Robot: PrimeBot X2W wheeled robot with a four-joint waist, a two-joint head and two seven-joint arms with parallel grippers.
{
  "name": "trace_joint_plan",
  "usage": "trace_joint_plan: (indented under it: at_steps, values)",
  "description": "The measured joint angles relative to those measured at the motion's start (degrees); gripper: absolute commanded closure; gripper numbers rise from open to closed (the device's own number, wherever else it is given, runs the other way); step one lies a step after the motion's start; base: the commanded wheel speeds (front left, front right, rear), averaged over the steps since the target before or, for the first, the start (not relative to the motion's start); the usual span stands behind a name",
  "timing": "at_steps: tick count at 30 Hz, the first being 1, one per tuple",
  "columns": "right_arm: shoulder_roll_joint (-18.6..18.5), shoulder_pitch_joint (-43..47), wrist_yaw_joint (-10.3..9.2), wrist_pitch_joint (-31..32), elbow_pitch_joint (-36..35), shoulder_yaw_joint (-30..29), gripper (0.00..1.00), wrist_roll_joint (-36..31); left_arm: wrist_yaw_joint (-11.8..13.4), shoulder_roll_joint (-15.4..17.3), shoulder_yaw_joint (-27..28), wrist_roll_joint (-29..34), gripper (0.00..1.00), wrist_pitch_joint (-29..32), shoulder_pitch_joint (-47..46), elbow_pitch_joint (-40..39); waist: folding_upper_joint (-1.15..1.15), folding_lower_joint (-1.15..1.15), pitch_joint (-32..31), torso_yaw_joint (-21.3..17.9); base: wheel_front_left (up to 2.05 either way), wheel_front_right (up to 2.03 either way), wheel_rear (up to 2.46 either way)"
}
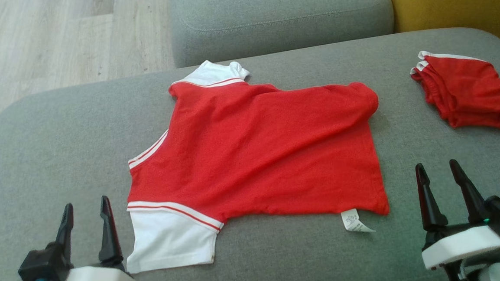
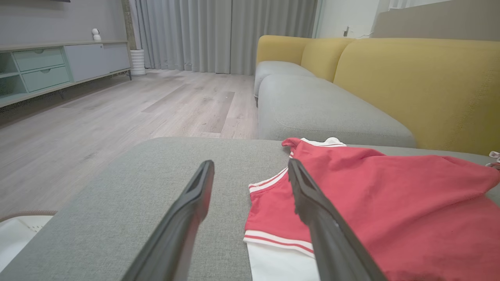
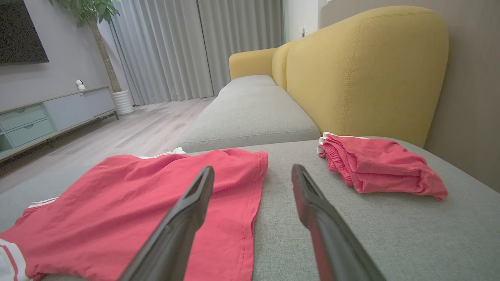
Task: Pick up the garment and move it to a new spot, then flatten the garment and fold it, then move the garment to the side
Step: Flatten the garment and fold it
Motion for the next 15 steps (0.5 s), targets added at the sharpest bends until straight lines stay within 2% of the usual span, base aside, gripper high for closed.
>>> trace_joint_plan:
  at_steps: [6,15]
  values:
    - [0.0,-0.1,0.00,0.1,0.4,0.0,0.00,0.0,-2.5,-1.4,1.7,2.5,0.00,0.0,0.2,0.0,0.00,0.00,-0.1,-0.3,0.00,0.00,0.00]
    - [-0.1,-0.2,0.00,0.7,0.5,-0.1,0.00,0.0,-4.2,-2.7,3.4,4.3,0.00,0.0,0.2,1.0,0.00,0.00,-0.4,-0.2,0.00,0.00,0.00]
